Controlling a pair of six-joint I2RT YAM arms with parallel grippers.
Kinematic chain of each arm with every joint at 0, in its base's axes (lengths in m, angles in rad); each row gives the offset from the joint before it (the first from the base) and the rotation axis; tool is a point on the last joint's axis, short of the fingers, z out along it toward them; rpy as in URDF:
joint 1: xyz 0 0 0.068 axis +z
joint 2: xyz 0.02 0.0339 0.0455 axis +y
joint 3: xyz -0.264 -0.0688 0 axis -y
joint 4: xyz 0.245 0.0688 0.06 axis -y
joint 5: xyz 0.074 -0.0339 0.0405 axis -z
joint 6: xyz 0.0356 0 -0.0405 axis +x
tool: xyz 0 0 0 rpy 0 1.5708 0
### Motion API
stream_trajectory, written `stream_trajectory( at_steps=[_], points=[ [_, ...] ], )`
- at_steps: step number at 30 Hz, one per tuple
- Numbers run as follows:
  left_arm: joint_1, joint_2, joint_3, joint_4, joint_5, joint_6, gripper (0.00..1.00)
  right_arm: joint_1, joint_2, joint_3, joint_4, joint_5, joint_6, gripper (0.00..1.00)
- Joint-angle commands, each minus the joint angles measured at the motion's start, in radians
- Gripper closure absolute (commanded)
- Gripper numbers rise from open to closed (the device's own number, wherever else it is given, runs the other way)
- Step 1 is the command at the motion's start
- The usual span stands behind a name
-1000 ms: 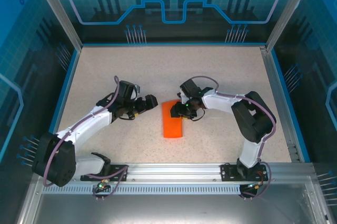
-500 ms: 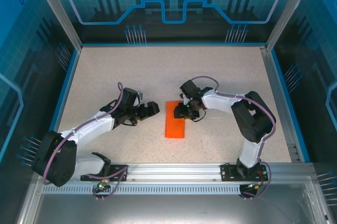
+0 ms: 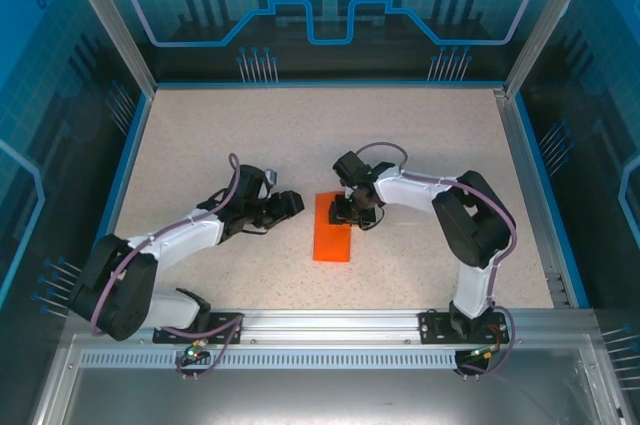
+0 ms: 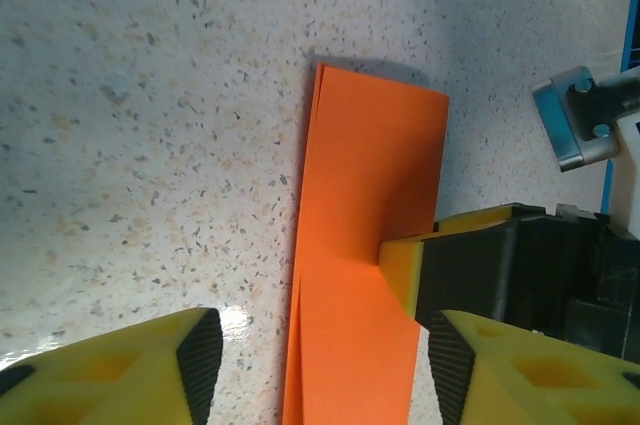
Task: Fold a paper plane with a square sheet of paper (pick it up from the middle)
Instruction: Fold the square sheet of paper in half at the center of the table, then hold the square sheet of paper at the center of the table.
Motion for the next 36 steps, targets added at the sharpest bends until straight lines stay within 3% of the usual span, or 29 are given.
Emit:
stream_trajectory(
  at_steps=[1,8,22,36],
  points=[
    [-0.008,0.048,0.042,0.053,0.082,-0.007,0.44,0.004,0.076,0.006,-0.116,0.097,0.024,0.53],
    [-0.021,0.123,0.062,0.099,0.12,-0.034,0.54,0.028,0.119,0.037,-0.151,0.123,0.019,0.49],
    [-0.035,0.182,0.08,0.1,0.12,-0.044,0.61,0.061,0.17,0.03,-0.155,0.202,0.056,0.47],
    [-0.055,0.238,0.109,0.091,0.15,-0.056,0.74,0.065,0.19,0.02,-0.143,0.199,0.076,0.46]
  ],
)
